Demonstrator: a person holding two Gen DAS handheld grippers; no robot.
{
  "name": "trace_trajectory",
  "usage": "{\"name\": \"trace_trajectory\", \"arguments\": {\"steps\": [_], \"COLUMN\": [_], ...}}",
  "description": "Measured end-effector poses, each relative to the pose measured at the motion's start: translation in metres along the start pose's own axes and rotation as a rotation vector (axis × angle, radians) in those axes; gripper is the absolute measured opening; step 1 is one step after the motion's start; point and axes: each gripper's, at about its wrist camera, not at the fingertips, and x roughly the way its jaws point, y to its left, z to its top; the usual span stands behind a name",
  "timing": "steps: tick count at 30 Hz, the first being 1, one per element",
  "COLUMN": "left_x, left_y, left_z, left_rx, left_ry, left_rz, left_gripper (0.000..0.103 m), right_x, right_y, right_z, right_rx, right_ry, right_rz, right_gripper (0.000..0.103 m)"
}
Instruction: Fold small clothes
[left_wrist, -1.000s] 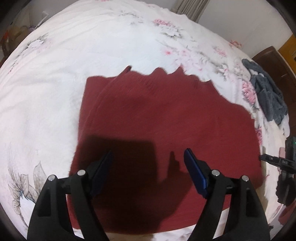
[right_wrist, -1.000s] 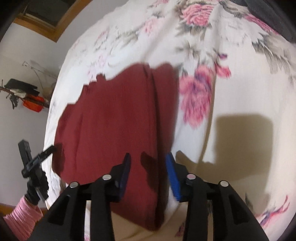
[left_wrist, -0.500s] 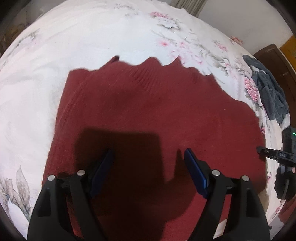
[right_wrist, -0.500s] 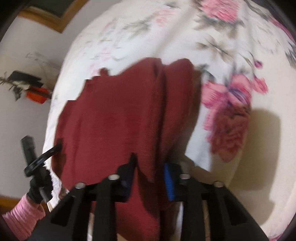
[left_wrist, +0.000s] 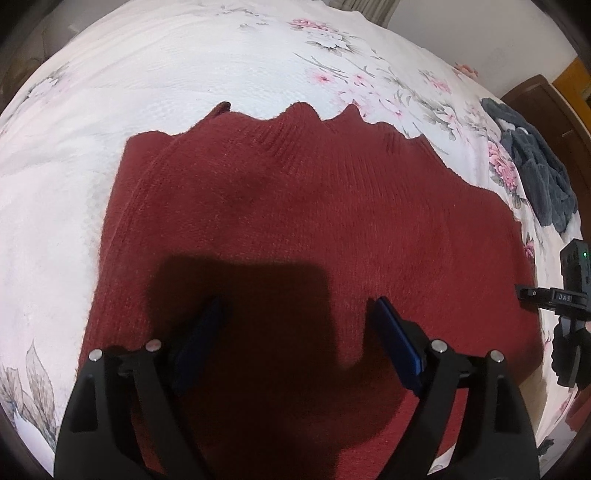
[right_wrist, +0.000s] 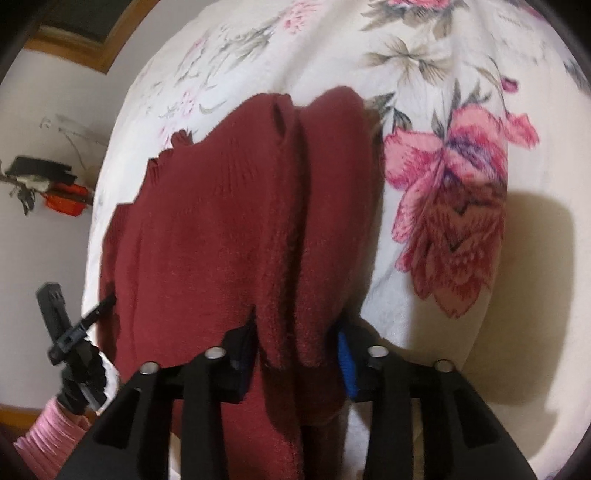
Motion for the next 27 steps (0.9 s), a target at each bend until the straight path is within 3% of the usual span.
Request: {"name": "trace_trajectory", "arguments": {"steps": [2,11,18,27], "left_x": [-0.001,-0.005,-0.019,-0.034], "left_y": [0.001,0.008,0.018,0.026], "left_z": [0.000,0.002,0.005,0.003], "left_rx": [0.001,-0.012,-0.073,-0.083], "left_ry": [0.001,0.019,0.028,0.021], "left_rz": [-0.004,-0.054,-0.114,-0.172], "left_gripper": [0.084,0.084,0.084,0.084], "right_x": [-0.004,-0.022,-0.042,0.018], "right_y": [0.001,0.021,0.113,0.202], "right_z": [-0.001,0.002,0.008,0.007], "right_rx": [0.008,0.014,-0.187,-0.327], "right_ry": [-0.013,-0.034,-0.040,0.047], "right_rz": [0.028,0.034,0.048,0.024], "right_gripper": [0.020,0.016,0.016,0.016]}}
